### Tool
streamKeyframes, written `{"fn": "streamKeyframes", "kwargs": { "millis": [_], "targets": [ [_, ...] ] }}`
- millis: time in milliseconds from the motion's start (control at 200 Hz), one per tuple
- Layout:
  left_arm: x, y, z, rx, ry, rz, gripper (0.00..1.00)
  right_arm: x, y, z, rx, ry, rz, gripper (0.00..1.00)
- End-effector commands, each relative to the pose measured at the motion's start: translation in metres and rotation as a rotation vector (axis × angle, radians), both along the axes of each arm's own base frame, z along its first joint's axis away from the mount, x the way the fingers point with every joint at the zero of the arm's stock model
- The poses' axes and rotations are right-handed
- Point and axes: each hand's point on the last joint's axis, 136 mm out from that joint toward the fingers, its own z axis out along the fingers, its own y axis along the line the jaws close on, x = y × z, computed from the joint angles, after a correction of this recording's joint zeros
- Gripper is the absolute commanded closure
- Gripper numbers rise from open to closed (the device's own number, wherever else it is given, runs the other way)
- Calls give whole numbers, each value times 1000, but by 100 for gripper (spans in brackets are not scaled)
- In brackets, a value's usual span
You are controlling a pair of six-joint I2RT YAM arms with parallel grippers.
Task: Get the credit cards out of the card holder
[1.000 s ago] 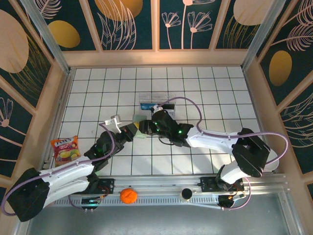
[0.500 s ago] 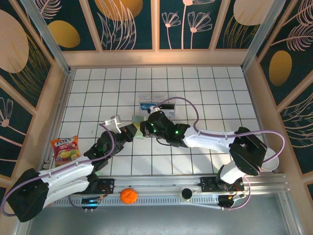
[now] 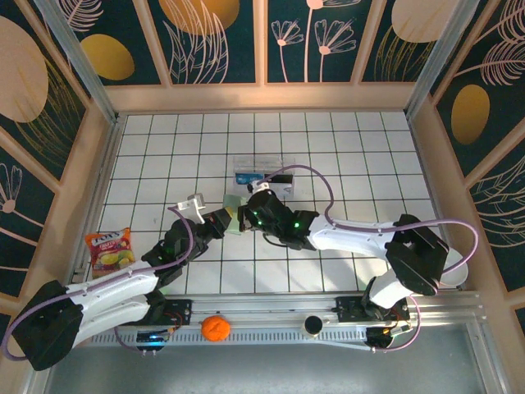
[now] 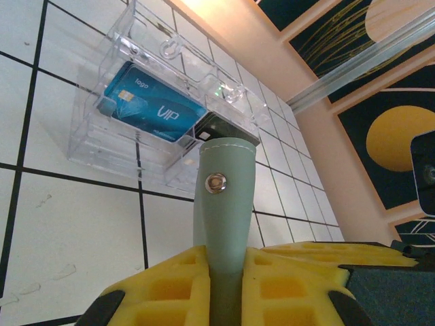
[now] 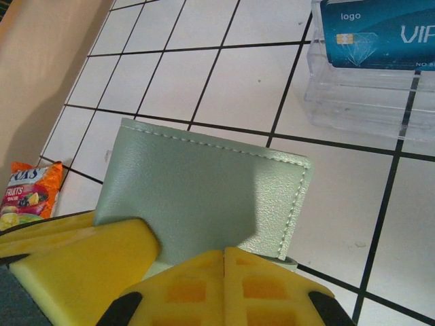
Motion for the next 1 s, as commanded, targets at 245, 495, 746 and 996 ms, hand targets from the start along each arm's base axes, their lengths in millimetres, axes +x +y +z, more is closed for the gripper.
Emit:
{"fn": "streamKeyframes", "kwargs": {
  "millis": [245, 495, 746, 996],
  "targets": [
    [4, -2, 30, -96, -49, 17, 100, 9, -62, -32, -172, -19, -145, 100],
    [-8, -25, -8, -22, 95, -117, 100, -3, -69, -34, -140, 3, -95, 100],
    [-20, -34, -61, 14, 268, -172, 100, -18, -86, -67, -126, 85, -107, 100],
    [-24, -34, -67, -30, 277, -172, 100, -28, -88, -89, -79, 148, -67, 92]
  ]
}}
